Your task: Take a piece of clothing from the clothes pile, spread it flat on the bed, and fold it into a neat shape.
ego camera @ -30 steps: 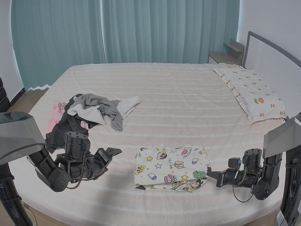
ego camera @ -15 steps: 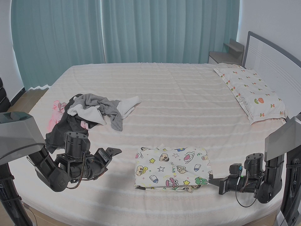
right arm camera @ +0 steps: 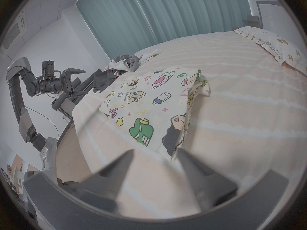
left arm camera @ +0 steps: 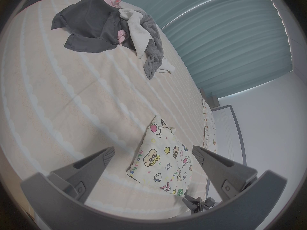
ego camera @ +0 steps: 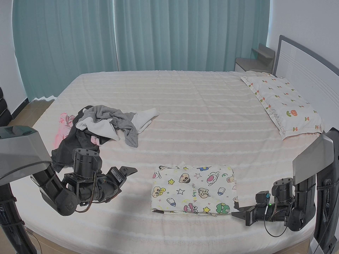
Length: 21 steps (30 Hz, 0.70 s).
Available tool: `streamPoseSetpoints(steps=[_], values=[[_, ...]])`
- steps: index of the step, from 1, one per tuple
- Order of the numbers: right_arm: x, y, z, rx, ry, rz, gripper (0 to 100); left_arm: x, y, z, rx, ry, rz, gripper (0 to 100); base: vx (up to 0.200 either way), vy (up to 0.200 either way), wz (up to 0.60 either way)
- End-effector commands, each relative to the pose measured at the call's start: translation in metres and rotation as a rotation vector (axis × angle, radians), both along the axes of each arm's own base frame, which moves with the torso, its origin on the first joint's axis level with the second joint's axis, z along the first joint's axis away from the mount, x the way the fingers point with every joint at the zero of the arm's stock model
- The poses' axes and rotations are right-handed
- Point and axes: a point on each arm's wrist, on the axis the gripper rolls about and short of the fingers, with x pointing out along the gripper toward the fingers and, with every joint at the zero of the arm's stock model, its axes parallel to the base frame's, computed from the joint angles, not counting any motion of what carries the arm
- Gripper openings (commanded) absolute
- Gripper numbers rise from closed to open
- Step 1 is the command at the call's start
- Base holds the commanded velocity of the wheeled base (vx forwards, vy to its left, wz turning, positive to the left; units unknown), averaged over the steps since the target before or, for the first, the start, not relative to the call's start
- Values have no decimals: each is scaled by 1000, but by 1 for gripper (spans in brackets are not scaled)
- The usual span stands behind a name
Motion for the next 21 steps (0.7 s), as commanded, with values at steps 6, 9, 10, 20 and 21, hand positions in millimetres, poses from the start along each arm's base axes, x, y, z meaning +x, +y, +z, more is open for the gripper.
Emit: streamPoseSetpoints(steps=[6,9,10,20,21], values=[[33,4,46,57,-235,-30,100,1,0,0,-2,0,2,100,0,0,0],[67,0,59,57,-222,-77,100,0,0,-1,-2,3,0,100,0,0,0],[79,0,64,75,-208,-100,100,0,0,-1,-2,3,0,100,0,0,0],[150,8,40,293,-46,-284,100,-1,0,-4,-5,18,-3,100,0,0,0],[150,8,40,293,-46,-284,100,-1,0,-4,-5,18,-3,100,0,0,0]])
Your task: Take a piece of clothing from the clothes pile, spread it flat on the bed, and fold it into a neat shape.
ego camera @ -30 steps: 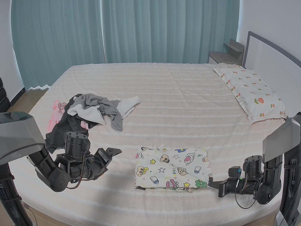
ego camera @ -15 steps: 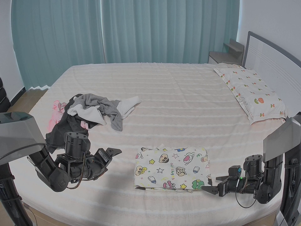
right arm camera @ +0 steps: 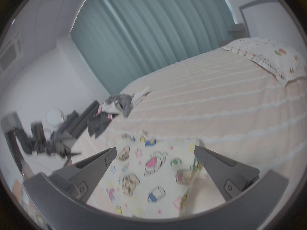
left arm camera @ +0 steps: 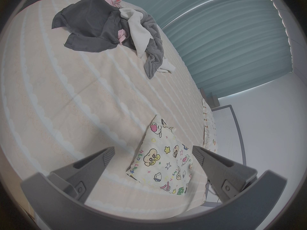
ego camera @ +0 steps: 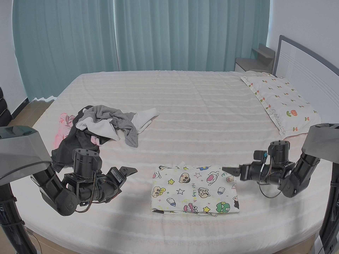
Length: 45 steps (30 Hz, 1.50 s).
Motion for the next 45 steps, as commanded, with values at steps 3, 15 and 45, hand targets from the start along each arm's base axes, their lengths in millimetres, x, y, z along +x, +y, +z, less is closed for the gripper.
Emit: streamPoseSetpoints(steps=[3,15,45], values=[[43,-14,-45,107,116,-118,100,1,-1,-7,-20,29,-6,100,0,0,0],[48,-12,-57,110,134,-116,100,3,0,-11,-20,26,1,100,0,0,0],[50,-19,-52,116,122,-138,0,3,0,-11,-16,24,8,100,0,0,0]])
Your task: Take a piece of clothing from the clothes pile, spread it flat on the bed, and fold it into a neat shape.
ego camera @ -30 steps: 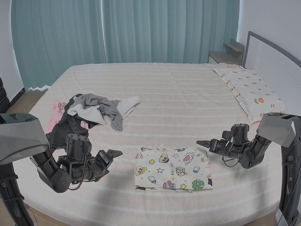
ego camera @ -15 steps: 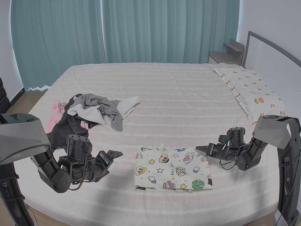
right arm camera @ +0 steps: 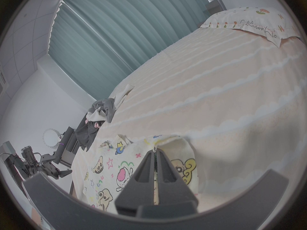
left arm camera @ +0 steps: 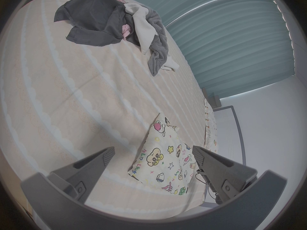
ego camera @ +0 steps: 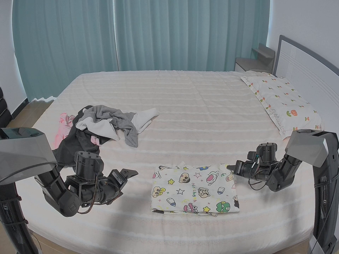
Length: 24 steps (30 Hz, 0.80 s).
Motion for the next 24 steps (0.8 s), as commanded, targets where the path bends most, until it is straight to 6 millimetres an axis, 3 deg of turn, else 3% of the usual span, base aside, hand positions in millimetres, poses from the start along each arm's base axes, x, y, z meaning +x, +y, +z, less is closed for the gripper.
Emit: streamPoseSetpoints(steps=[1,7,24], values=[[2,-9,6,3,-17,-25,0,0,0,0,0,0,2,100,0,0,0],[3,-21,5,-1,-16,-61,0,0,0,0,1,0,3,100,0,0,0],[2,-30,3,-17,-2,-100,0,0,0,0,1,0,3,100,0,0,0]])
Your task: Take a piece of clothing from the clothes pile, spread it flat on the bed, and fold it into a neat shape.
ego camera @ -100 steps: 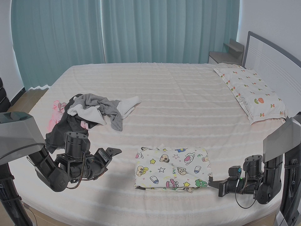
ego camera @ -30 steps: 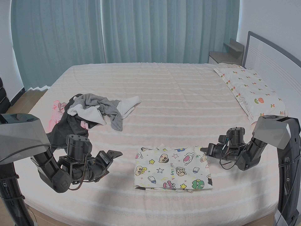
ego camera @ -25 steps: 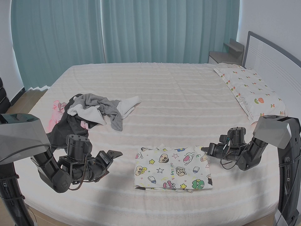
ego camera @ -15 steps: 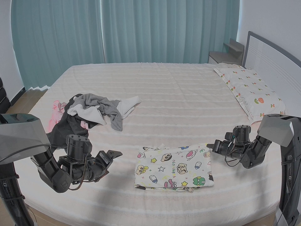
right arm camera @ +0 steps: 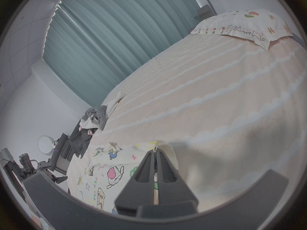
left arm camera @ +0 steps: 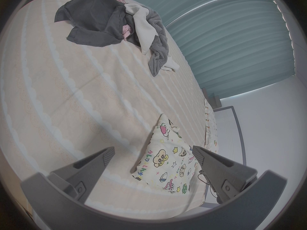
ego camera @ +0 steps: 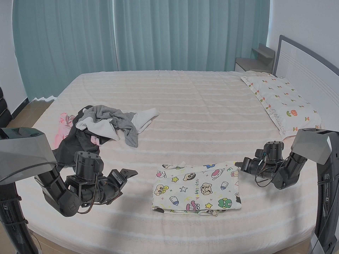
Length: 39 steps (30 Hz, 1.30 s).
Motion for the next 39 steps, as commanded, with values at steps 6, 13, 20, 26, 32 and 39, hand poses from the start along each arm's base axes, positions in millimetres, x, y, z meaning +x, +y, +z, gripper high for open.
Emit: streamPoseSetpoints(steps=[6,13,20,26,32,39], values=[[0,-3,1,-2,-1,-13,0,0,0,0,0,1,0,100,0,0,0],[-2,-3,0,-5,9,-10,0,0,0,0,0,1,0,100,0,0,0],[-10,-3,5,-12,10,-4,100,0,-1,-1,1,2,-2,100,0,0,0],[-30,-1,17,-21,31,22,100,1,0,-2,3,4,1,100,0,0,0],[-82,11,4,-147,122,181,100,0,0,-3,4,6,-1,100,0,0,0],[-112,20,-4,-186,172,257,100,0,-1,-3,4,6,-2,100,0,0,0]])
